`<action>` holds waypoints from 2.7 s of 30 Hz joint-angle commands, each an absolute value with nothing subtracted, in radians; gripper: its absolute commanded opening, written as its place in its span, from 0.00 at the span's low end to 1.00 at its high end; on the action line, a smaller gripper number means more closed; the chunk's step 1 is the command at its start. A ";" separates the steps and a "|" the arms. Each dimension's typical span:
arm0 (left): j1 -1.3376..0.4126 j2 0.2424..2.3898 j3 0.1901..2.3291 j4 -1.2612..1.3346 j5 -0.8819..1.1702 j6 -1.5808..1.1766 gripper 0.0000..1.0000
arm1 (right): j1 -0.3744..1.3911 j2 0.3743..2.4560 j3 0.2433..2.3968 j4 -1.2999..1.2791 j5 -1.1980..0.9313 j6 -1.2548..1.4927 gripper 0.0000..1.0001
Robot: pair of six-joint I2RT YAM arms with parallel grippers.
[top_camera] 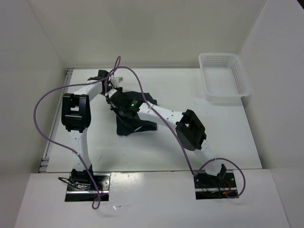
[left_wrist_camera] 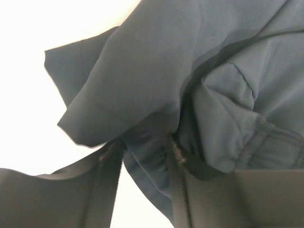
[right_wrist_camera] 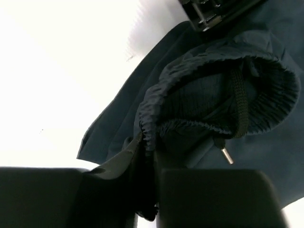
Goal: Fold and stack the shorts
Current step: Fold the shorts
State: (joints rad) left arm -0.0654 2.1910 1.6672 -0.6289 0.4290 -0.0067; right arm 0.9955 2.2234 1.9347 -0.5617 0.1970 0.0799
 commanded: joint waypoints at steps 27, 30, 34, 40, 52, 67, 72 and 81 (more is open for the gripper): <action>-0.083 1.914 1.598 -0.778 0.407 0.000 0.77 | 0.861 1.760 1.326 -0.442 0.192 0.276 0.76; -0.083 1.942 1.598 -0.758 0.407 0.000 0.79 | 0.861 1.732 1.241 -0.419 0.192 0.304 0.80; -0.121 1.988 1.609 -0.720 0.379 0.000 0.79 | 0.861 1.706 1.172 -0.375 0.215 0.337 0.82; -0.132 2.028 1.618 -0.701 0.407 0.000 0.74 | 0.861 1.776 1.141 -0.330 0.228 0.391 0.82; -0.132 2.068 1.643 -0.652 0.440 0.000 0.33 | 0.850 1.864 1.132 -0.252 0.347 0.477 0.20; -0.026 2.023 1.723 -0.767 0.531 0.000 0.11 | 0.859 1.631 0.956 -0.192 0.417 0.470 0.08; -0.026 2.109 1.677 -0.767 0.531 0.000 0.44 | 0.859 1.631 0.946 -0.183 0.345 0.390 0.33; -0.026 1.961 1.698 -0.767 0.551 0.000 0.84 | 0.859 1.435 0.916 -0.175 0.236 0.275 0.69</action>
